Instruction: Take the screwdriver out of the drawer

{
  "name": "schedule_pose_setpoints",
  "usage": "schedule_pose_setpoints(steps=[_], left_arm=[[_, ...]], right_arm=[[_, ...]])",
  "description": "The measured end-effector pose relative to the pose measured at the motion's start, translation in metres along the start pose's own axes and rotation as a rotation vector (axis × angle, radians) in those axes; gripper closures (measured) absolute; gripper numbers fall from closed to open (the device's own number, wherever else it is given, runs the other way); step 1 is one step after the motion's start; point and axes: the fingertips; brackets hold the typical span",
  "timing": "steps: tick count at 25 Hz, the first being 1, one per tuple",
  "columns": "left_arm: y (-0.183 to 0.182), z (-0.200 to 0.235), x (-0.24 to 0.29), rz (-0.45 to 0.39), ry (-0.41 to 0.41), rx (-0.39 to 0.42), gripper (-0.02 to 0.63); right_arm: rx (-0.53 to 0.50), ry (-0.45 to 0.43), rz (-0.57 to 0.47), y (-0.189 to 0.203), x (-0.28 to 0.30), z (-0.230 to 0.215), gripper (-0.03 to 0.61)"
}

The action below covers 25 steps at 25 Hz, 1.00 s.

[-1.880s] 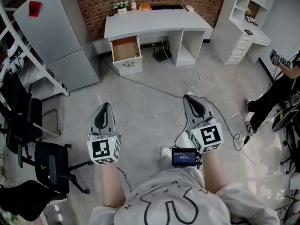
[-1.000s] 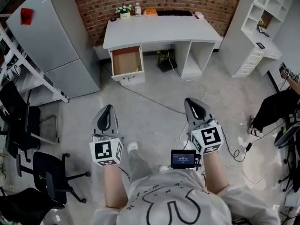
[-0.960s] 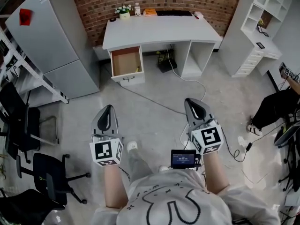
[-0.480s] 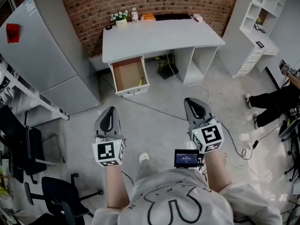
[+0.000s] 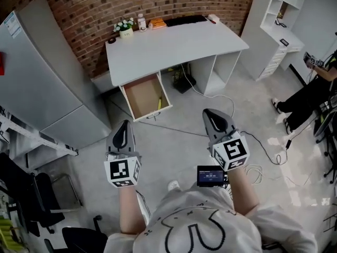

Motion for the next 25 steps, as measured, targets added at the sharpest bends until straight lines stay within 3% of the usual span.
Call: schedule_pose_setpoints(steps=[13, 25], left_arm=[[0.039, 0.021, 0.081, 0.050, 0.097, -0.065, 0.600], [0.057, 0.045, 0.201, 0.089, 0.100, -0.044, 0.600]], right_arm=[[0.018, 0.102, 0.082, 0.025, 0.047, -0.029, 0.557], [0.038, 0.096, 0.080, 0.051, 0.159, -0.092, 0.557]])
Point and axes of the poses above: the fingertips, and each gripper's own axes: x forward along the fingers, z to its left, y out of its underside, and after that the axes turned 8 degrees about y, right-handed
